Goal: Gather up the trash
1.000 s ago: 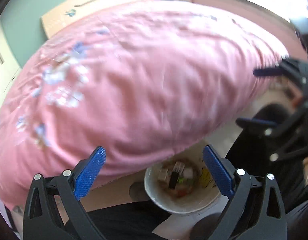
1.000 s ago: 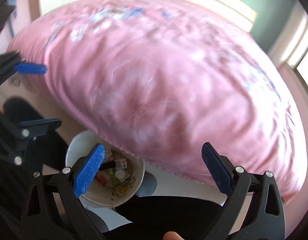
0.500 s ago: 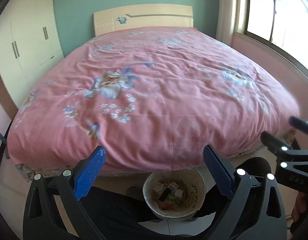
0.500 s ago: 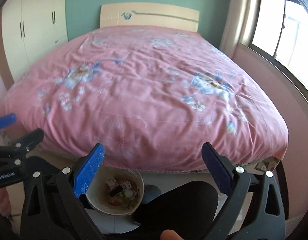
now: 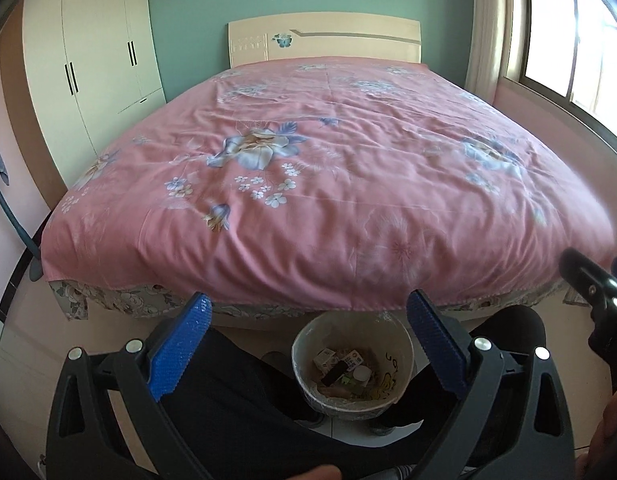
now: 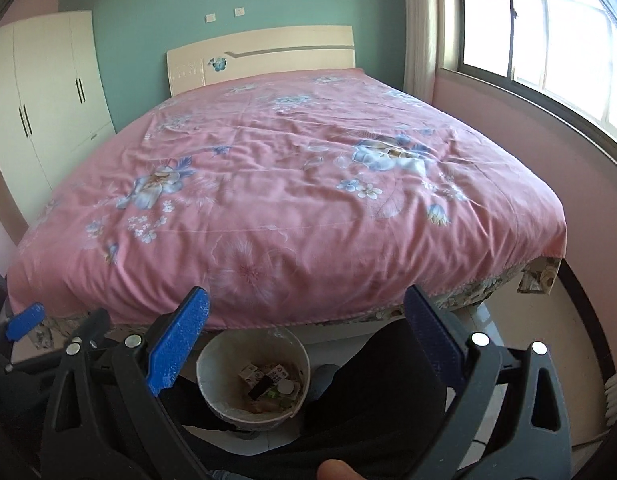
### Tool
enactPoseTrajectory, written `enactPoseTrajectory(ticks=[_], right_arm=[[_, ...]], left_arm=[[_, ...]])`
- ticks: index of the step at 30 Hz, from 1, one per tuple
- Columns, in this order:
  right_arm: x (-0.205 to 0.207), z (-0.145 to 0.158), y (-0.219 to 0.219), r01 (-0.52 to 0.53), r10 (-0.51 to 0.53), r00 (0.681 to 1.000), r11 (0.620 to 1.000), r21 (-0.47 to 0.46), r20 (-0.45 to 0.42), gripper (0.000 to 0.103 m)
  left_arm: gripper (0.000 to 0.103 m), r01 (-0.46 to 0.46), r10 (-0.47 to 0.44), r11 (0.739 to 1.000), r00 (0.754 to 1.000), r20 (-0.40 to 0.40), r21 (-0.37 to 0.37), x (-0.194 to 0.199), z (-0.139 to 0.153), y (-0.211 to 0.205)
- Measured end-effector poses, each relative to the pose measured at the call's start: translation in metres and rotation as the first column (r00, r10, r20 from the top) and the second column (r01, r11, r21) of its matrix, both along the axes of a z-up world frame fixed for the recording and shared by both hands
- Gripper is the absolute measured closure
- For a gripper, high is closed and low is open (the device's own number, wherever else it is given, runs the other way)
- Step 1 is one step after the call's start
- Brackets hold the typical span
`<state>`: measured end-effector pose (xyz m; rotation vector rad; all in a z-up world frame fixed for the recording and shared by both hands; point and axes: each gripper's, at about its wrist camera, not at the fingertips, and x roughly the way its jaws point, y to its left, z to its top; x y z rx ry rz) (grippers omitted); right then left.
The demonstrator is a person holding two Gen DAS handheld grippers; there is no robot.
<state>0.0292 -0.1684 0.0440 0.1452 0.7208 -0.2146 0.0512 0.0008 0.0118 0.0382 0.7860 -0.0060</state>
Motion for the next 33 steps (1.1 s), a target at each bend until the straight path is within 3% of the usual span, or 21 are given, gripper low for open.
enactPoseTrajectory(ticks=[5,10,16,22,33], right_arm=[[-0.014,-0.002,0.013,-0.010,0.011,1.000,0.999,-0.033,0.019,0.007],[-0.021,-0.008,0.020,-0.040,0.040,0.999,0.998,-0.043,0.010,0.007],[-0.029,-0.015,0.021,-0.064,0.064,0.998,0.997,-0.042,-0.006,0.007],[-0.036,-0.019,0.012,-0.054,0.054,0.999,0.998,0.022,0.008,0.007],[-0.032,-0.020,0.024,-0.123,0.122,0.992,0.992,-0.003,-0.012,0.007]], left_arm=[[0.004,-0.048,0.049,0.999,0.998,0.041,-0.023,-0.013,0.005,0.005],[0.004,-0.109,0.109,0.994,0.994,-0.008,0.012,-0.016,-0.002,0.010],[0.004,-0.101,0.101,0.995,0.994,-0.027,0.021,-0.024,-0.008,0.012],[0.004,-0.090,0.091,0.995,0.995,-0.032,0.034,-0.027,-0.008,0.011],[0.004,-0.043,0.043,0.999,0.999,-0.002,0.033,-0.031,0.000,0.011]])
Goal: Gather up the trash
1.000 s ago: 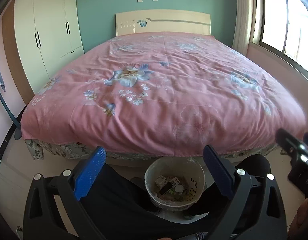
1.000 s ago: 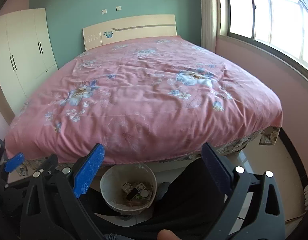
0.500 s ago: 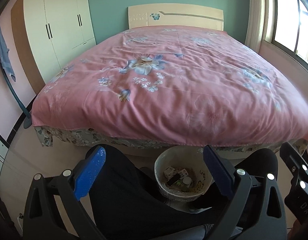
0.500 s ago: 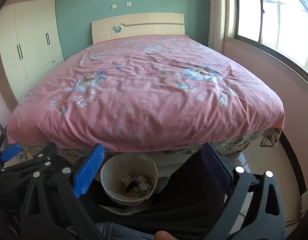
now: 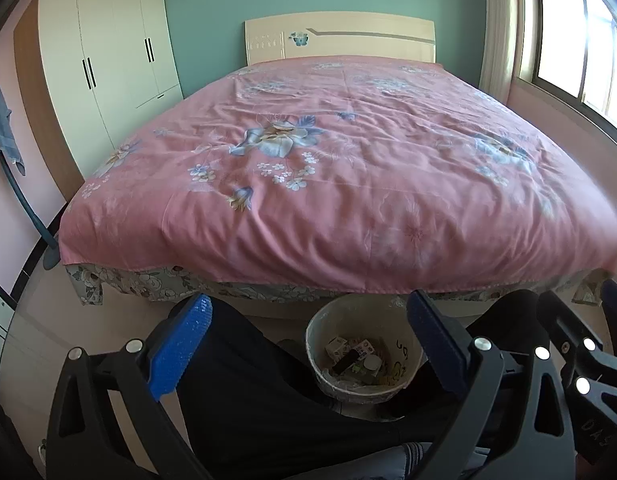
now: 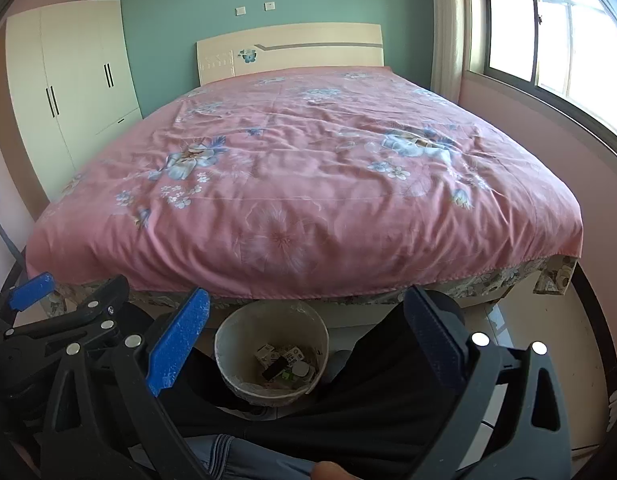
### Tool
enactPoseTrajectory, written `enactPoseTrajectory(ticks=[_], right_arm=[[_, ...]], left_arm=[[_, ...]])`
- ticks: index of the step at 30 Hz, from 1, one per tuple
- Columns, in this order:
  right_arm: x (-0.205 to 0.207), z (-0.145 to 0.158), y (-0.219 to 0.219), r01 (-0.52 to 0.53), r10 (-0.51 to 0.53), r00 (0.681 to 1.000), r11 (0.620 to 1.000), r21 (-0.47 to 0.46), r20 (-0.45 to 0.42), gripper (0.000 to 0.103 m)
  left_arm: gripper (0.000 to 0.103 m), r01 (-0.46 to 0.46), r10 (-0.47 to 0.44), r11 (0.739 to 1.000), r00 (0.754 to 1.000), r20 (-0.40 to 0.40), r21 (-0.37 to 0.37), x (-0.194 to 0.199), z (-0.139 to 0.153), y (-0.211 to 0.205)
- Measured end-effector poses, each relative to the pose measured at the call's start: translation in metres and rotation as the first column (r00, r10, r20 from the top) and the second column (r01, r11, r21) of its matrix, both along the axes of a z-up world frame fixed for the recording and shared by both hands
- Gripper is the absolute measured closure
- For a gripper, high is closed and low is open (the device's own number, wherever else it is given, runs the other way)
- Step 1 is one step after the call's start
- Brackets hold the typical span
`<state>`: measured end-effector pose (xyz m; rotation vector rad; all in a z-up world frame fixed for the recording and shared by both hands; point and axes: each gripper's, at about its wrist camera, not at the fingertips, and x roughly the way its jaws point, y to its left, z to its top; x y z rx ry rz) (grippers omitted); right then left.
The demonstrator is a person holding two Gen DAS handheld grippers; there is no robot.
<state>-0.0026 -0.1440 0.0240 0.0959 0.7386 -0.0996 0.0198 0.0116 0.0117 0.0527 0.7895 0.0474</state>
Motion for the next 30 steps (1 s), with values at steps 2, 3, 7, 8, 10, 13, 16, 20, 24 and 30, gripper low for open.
enactPoseTrajectory(ticks=[2,3,7,8,10,13,16,20,24,30], right_arm=[[0.0004,0.0000,0.0008,-0.003,0.003,1.000,1.000,0.000,0.000,0.007],[0.0003,-0.0001,0.0009,-0.004,0.004,1.000,1.000,0.001,0.000,0.007],[0.0002,-0.0004,0.0018,-0.005,0.005,1.000,1.000,0.004,-0.003,0.007],[0.0007,-0.0004,0.0017,-0.007,0.007,1.000,1.000,0.004,-0.004,0.007],[0.0007,-0.0001,0.0021,-0.006,0.006,1.000,1.000,0.002,-0.001,0.007],[0.0026,-0.0009,0.0003,-0.013,0.013,1.000,1.000,0.012,-0.001,0.007],[0.0032,-0.0005,-0.0005,-0.016,0.016,1.000,1.000,0.012,0.003,0.007],[0.0030,-0.0004,-0.0007,-0.017,0.017,1.000,1.000,0.012,0.002,0.007],[0.0034,-0.0007,-0.0009,-0.017,0.017,1.000,1.000,0.012,0.001,0.007],[0.0034,-0.0006,-0.0012,-0.018,0.018,1.000,1.000,0.011,0.002,0.007]], left_arm=[[0.004,-0.003,0.003,1.000,1.000,0.000,0.003,0.0003,0.0004,0.0000],[0.004,0.001,-0.001,1.000,1.000,-0.001,0.002,0.0014,-0.0001,0.0004],[0.004,-0.003,0.003,1.000,1.000,-0.002,0.006,0.0027,-0.0008,0.0005],[0.004,-0.004,0.004,1.000,1.000,0.000,0.006,0.0022,-0.0012,0.0002],[0.004,-0.003,0.003,1.000,1.000,0.004,0.010,0.0022,-0.0012,0.0007],[0.004,-0.002,0.002,1.000,1.000,0.009,0.010,0.0024,-0.0018,0.0014],[0.004,-0.001,0.001,1.000,1.000,0.012,0.001,0.0011,-0.0008,0.0018],[0.004,0.000,0.000,1.000,1.000,0.012,0.000,0.0008,-0.0002,0.0022],[0.004,-0.002,0.002,1.000,1.000,0.012,0.005,0.0009,-0.0001,0.0018],[0.004,-0.003,0.003,1.000,1.000,0.010,0.006,0.0009,-0.0004,0.0029]])
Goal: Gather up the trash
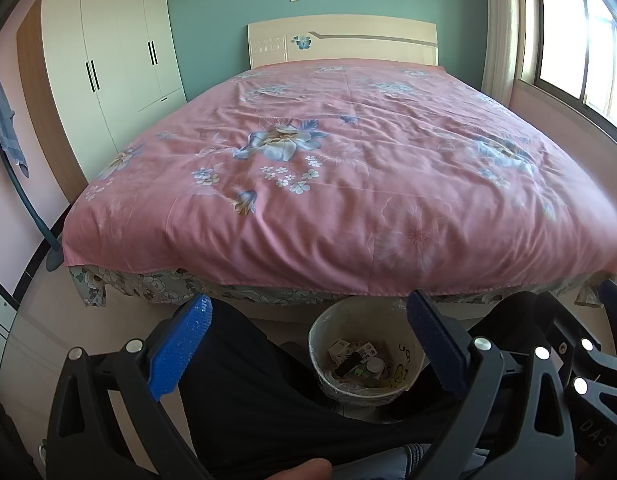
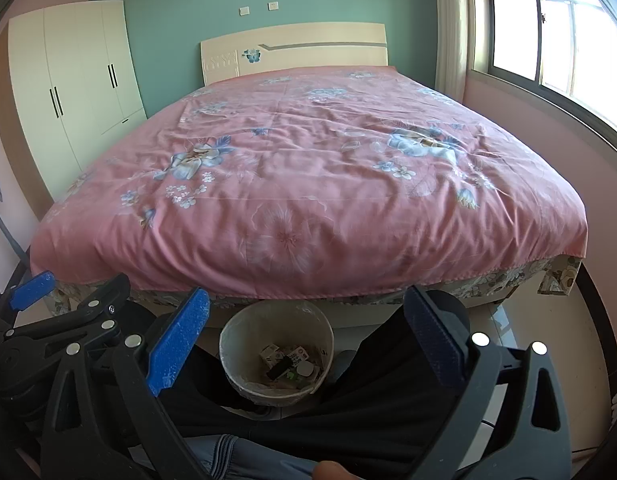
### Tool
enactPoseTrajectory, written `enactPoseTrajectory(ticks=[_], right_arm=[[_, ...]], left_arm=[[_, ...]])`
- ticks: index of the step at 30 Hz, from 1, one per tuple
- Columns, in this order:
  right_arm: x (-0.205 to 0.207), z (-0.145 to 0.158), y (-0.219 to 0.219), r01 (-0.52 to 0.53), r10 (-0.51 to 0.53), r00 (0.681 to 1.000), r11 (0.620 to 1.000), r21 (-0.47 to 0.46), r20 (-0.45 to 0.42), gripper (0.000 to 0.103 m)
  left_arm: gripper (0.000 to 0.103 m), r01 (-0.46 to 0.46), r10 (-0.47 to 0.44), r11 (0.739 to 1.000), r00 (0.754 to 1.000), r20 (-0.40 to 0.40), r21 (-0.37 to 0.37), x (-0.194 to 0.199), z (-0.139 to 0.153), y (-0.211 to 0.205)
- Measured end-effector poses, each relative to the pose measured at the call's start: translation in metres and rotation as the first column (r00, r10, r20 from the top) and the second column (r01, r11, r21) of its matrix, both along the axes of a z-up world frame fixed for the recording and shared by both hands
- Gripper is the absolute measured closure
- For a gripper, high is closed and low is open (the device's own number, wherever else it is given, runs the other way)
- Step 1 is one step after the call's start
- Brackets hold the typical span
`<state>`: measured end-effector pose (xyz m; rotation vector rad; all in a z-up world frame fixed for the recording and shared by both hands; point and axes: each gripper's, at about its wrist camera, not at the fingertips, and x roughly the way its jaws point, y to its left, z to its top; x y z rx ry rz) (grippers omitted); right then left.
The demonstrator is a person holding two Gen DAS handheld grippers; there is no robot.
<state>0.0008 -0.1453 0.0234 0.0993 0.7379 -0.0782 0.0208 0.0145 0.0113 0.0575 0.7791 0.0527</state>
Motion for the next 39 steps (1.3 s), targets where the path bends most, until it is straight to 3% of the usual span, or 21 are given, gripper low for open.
enactPoseTrajectory(ticks=[39], right_arm=[[0.0002,-0.0022,-0.0005,-0.003,0.003,1.000,1.000,0.007,-0.002,0.007]], left_arm=[[0.004,0.002,-0.001,1.000,1.000,-0.005,0.009,0.0007,-0.0019,0.0039]])
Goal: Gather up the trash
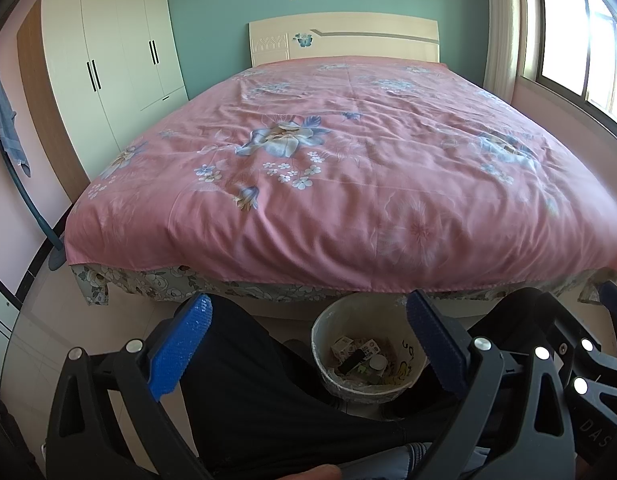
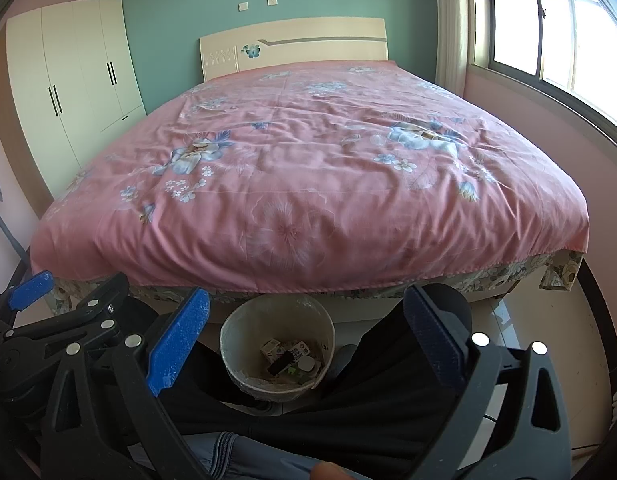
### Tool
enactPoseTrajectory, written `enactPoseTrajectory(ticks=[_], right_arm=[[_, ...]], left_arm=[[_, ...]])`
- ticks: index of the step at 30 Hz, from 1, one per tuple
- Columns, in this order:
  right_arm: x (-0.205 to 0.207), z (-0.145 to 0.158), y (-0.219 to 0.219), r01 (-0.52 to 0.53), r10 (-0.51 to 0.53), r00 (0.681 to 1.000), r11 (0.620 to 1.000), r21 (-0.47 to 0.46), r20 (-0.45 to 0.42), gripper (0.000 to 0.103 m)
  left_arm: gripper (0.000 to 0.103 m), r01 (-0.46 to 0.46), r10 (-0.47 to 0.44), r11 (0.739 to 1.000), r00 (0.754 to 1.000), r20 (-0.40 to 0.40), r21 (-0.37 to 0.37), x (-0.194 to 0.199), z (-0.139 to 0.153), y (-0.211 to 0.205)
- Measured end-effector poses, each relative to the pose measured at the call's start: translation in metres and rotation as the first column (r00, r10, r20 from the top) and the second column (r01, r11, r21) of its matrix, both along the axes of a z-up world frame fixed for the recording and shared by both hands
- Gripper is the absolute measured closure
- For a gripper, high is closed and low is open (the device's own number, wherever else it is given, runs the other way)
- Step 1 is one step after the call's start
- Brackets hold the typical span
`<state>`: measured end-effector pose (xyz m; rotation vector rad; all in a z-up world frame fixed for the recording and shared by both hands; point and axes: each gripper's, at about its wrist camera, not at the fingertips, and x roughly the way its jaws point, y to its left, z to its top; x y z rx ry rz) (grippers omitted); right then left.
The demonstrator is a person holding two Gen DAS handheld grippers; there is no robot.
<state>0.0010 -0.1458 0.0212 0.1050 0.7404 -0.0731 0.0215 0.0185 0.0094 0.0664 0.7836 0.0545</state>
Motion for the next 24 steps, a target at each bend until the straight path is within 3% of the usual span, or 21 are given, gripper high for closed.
enactPoseTrajectory(ticks=[24], right_arm=[[-0.0019,-0.0007,0.0021,0.006,-0.006,1.000,1.000,0.000,0.002,0.007]], left_arm=[[0.004,0.003,-0.003,1.000,1.000,0.004,0.002,-0.0001,0.0005,0.0011]])
